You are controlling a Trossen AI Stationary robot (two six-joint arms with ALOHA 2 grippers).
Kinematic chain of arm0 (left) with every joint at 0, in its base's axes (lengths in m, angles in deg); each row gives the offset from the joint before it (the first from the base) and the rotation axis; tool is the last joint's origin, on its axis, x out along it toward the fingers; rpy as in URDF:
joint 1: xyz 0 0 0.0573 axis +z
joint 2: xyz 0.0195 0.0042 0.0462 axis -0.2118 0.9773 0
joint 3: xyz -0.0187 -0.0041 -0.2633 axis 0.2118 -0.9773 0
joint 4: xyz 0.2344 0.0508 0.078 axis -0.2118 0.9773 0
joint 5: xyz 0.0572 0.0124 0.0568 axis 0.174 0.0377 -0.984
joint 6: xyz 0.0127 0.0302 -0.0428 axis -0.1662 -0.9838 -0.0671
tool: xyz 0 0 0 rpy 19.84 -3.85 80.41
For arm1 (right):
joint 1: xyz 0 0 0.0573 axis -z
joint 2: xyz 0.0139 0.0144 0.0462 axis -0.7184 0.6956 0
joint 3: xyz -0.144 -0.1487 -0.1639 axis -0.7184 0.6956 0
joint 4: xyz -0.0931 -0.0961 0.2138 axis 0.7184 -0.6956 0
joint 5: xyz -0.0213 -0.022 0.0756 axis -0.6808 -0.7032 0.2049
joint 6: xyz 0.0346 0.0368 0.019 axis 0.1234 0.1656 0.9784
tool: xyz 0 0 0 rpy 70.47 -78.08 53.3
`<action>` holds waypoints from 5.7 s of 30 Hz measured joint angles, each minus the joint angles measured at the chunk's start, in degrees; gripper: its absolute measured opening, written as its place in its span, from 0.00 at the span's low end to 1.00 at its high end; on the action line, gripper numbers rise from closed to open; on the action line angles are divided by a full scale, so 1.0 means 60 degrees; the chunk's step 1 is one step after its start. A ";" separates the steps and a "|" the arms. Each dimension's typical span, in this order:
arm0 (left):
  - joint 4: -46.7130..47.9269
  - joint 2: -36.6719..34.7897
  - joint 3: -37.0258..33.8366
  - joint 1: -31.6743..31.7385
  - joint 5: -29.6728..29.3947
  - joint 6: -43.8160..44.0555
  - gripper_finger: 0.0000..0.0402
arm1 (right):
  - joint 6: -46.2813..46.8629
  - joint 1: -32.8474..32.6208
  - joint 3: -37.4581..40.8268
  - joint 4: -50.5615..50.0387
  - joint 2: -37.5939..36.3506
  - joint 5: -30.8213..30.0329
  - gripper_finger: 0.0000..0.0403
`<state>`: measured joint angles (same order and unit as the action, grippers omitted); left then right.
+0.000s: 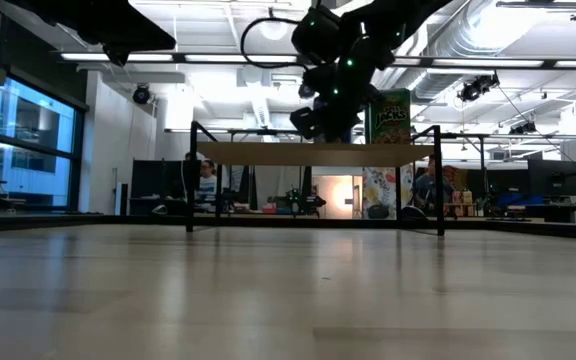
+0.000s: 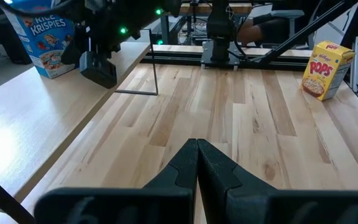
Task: Stack cereal on shelf
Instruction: Adjust the Blue cereal box to be next to the line of green cereal boxes, then put the blue cereal box on the shelf
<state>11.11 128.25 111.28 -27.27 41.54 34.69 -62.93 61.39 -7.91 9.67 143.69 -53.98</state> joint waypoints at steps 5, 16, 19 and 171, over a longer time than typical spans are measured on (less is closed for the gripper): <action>0.0025 0.0000 0.0000 -0.0001 0.0000 0.0001 0.00 | -0.0033 0.0051 0.0000 -0.0104 0.0003 -0.0129 0.00; 0.0036 0.0000 0.0000 -0.0001 0.0000 0.0004 0.00 | -0.0131 0.0047 -0.0004 -0.0399 -0.0001 -0.0434 0.00; 0.0036 0.0000 0.0001 -0.0001 0.0000 0.0008 0.00 | -0.0006 0.0051 -0.0017 -0.0639 -0.0018 -0.0498 0.00; 0.9189 0.4350 0.4356 -0.6027 0.2212 0.8720 0.65 | -0.2319 -0.4073 0.8338 1.1330 -0.5829 0.5525 0.00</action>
<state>66.25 154.35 137.42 -63.43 54.81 87.01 -76.85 36.95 42.12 77.65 108.72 -20.83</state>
